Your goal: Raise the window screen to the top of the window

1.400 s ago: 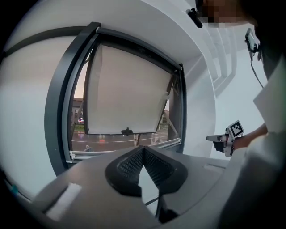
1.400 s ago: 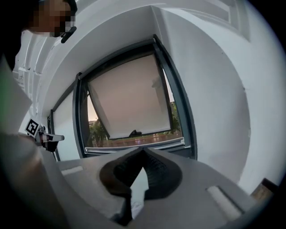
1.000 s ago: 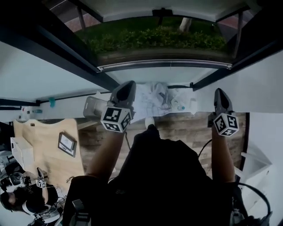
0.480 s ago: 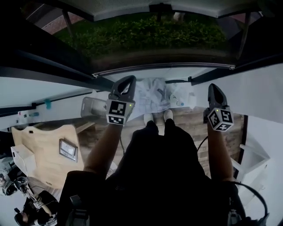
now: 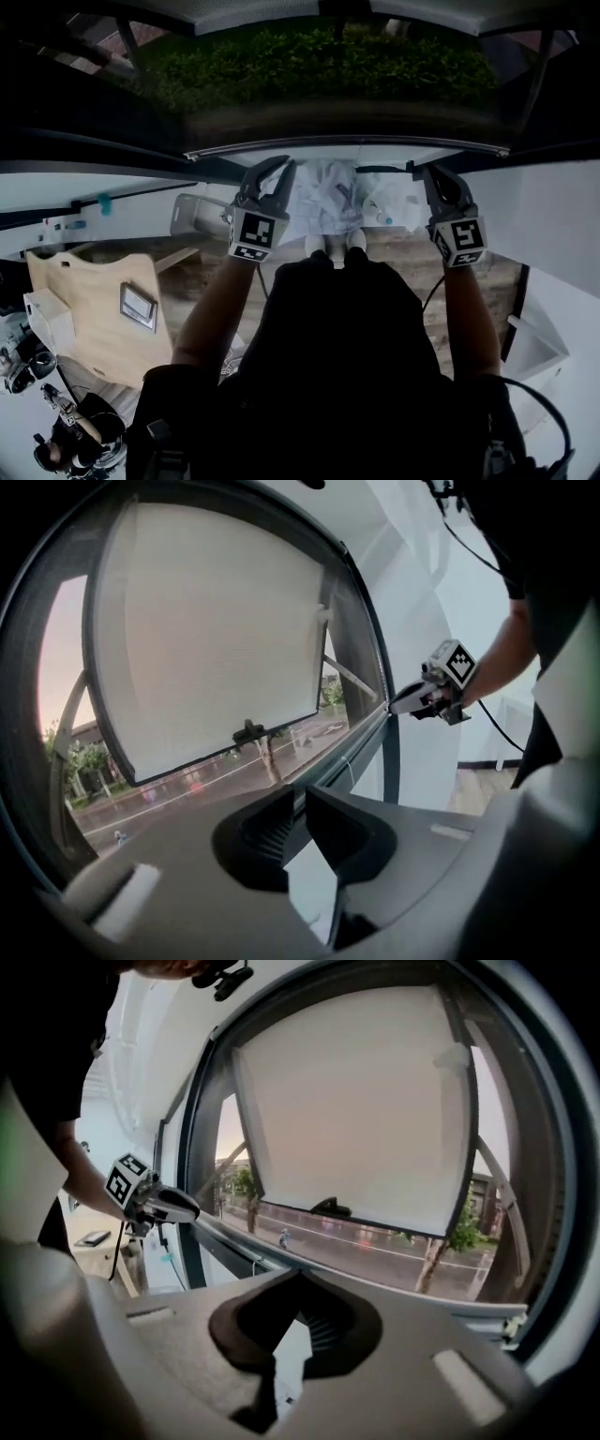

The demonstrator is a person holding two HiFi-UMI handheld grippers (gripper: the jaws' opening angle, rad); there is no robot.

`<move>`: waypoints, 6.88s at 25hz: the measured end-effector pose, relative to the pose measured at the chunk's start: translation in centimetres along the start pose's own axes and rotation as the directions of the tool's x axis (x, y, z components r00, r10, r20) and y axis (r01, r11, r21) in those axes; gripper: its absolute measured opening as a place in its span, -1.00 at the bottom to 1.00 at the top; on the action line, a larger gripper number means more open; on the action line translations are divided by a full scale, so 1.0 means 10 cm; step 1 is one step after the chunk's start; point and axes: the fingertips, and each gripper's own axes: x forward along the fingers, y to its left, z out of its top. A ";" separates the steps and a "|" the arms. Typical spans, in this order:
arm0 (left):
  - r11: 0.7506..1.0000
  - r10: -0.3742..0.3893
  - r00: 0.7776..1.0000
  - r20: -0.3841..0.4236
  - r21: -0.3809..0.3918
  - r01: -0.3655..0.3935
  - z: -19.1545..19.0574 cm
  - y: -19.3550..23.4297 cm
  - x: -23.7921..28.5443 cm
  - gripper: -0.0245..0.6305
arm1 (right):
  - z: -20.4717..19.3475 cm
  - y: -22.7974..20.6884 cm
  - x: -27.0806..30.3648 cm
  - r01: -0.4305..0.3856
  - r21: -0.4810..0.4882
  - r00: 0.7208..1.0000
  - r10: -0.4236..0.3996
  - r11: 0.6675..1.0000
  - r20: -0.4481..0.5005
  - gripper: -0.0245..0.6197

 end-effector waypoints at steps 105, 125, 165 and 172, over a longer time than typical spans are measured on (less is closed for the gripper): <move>0.798 0.381 0.914 -0.137 0.549 -0.250 0.51 0.42 0.05 -0.75 | 0.54 -0.46 0.11 0.087 -0.703 0.970 -0.220 0.705 -0.101 -0.76; 0.751 0.404 0.913 -0.052 0.589 -0.299 1.22 0.63 -0.29 -0.74 | 1.34 -0.50 -0.23 0.192 -0.722 0.969 -0.244 0.665 0.033 -0.75; 0.636 0.454 0.880 0.140 0.640 -0.430 2.52 1.03 -0.75 -0.74 | 2.60 -0.75 -0.67 0.349 -0.718 0.936 -0.260 0.603 0.237 -0.73; 0.612 0.455 0.875 0.163 0.657 -0.440 2.70 1.08 -0.82 -0.75 | 2.80 -0.76 -0.74 0.366 -0.713 0.930 -0.262 0.598 0.258 -0.73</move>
